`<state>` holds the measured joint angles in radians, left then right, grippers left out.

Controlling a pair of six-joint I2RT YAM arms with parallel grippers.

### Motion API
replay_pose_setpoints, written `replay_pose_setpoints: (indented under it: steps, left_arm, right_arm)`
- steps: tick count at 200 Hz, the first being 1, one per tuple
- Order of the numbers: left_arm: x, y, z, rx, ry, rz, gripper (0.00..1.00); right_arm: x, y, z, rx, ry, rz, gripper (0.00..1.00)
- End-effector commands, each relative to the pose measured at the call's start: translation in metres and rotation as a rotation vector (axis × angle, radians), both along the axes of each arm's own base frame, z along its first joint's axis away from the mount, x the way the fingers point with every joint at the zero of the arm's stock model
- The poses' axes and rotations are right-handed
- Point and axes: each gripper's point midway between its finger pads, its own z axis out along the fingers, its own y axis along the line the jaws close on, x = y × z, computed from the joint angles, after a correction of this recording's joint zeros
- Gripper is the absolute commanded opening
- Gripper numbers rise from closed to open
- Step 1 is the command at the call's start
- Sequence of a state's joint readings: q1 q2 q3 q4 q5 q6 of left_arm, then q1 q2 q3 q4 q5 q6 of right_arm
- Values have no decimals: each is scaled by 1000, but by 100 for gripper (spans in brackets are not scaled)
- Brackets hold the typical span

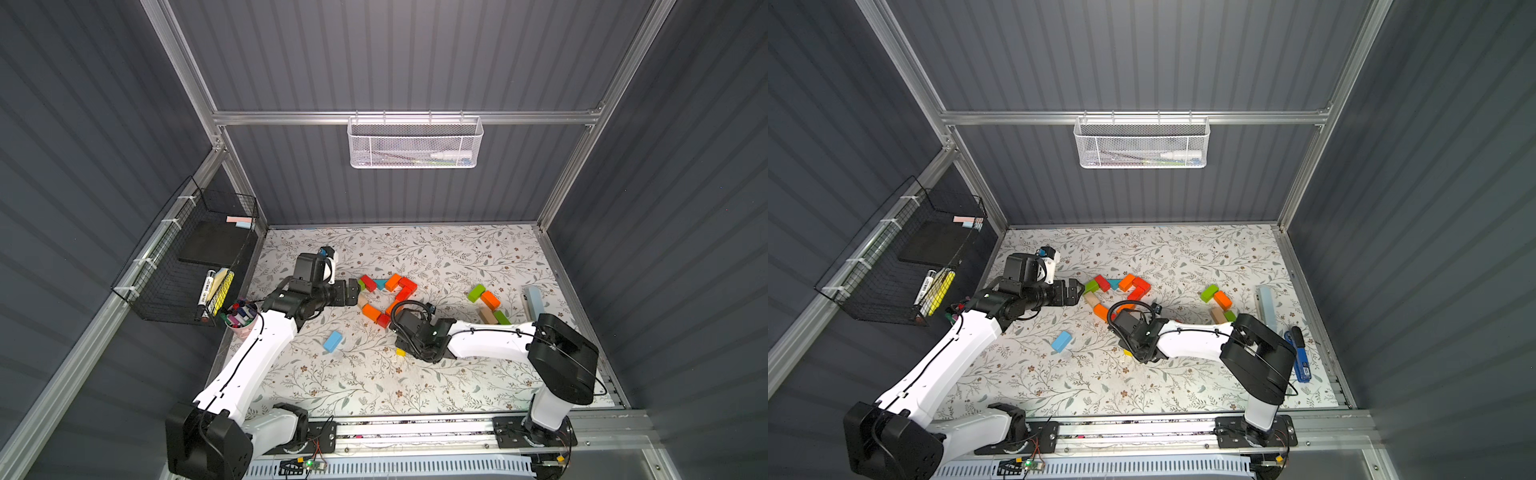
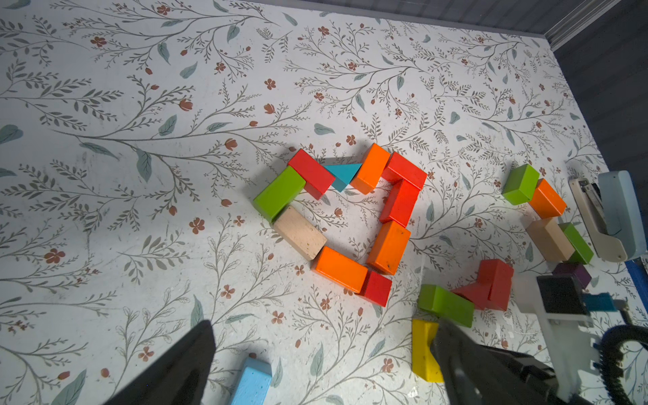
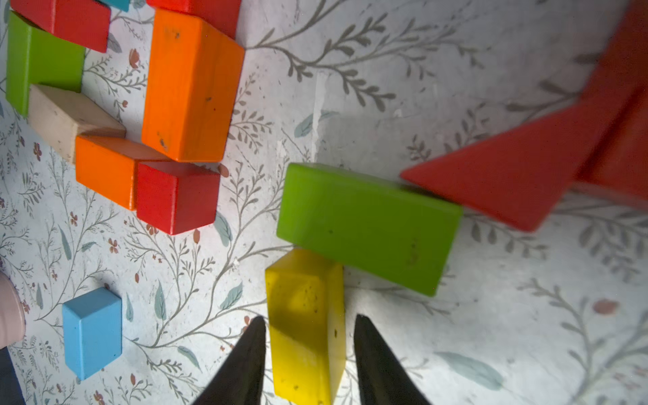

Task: Assemble a heart with building blocks
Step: Assemble the building block at the center of the board.

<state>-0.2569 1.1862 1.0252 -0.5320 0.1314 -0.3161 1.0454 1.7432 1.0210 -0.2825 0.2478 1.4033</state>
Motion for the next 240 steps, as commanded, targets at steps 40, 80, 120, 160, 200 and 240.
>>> replay_pose_setpoints:
  steps: [40,80,120,160,200,240]
  left_arm:
    - [-2,2,-3,0,8,4,99]
    - [-2,1,-3,-3,10,1,99]
    - [-2,2,-4,-2,12,6,99]
    - [-2,1,-5,-6,14,6,99]
    - [-2,0,-5,-9,16,2,99]
    - [-2,0,-6,-11,18,1,99]
  right_arm:
    - [-15,0,6,-26,2,123,50]
    - [-32,-15,10,-121,-28,283,56]
    - [-51,-7,13,-266,-45,499,47]
    - [-53,-9,1,-343,5,491,41]
    - [-48,-3,-5,-356,8,476,35]
    - [-39,6,-6,-310,-7,460,29]
